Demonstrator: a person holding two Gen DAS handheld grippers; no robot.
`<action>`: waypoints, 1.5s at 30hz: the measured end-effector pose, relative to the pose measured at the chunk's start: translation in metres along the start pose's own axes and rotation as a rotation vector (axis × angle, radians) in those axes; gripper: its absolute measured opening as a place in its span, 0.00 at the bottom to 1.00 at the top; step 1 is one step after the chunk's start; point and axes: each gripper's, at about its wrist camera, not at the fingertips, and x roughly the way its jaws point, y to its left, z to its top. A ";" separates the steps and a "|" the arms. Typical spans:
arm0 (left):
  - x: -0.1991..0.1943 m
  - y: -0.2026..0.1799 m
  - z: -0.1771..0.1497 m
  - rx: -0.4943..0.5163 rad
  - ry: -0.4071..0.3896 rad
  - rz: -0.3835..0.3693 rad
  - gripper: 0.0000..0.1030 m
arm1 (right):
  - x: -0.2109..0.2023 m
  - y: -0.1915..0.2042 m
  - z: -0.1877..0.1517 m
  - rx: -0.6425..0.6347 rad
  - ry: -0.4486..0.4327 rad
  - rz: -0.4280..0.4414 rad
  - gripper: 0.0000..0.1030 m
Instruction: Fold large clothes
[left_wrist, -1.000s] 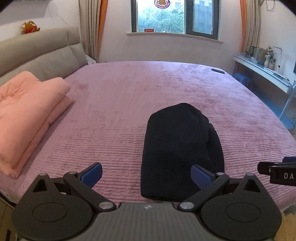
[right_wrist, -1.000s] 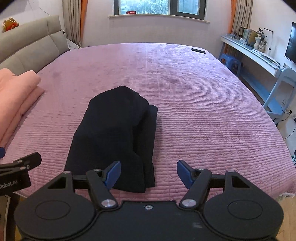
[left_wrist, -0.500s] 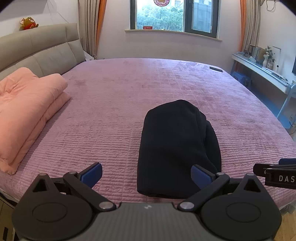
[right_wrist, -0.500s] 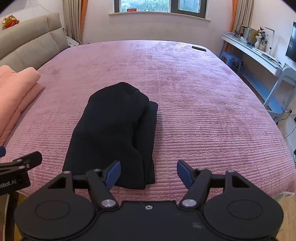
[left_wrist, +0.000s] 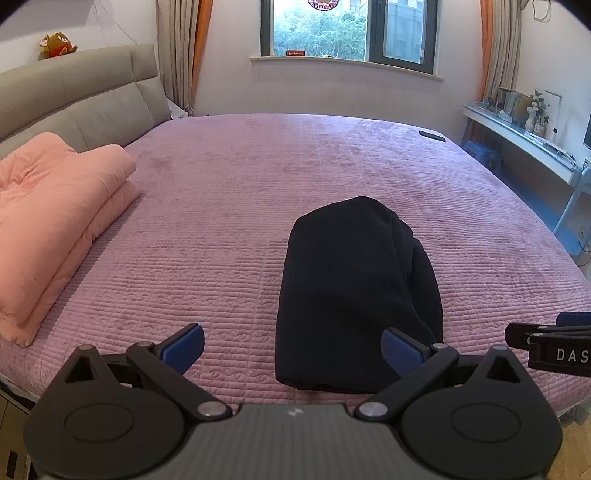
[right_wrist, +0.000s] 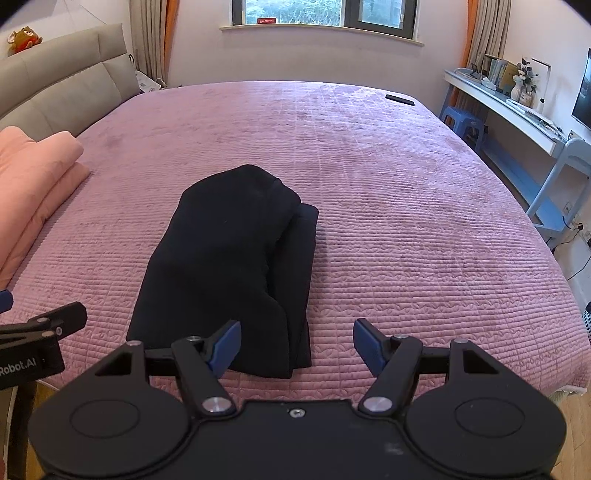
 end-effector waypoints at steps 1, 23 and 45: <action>-0.001 0.000 0.000 0.000 -0.002 0.002 1.00 | 0.000 0.000 0.000 0.000 0.001 0.001 0.78; -0.007 0.001 -0.001 0.015 -0.011 0.005 1.00 | -0.001 -0.003 -0.001 0.002 0.003 0.012 0.78; -0.007 0.006 -0.003 -0.006 -0.026 0.020 1.00 | -0.001 -0.004 -0.004 -0.006 0.009 0.019 0.78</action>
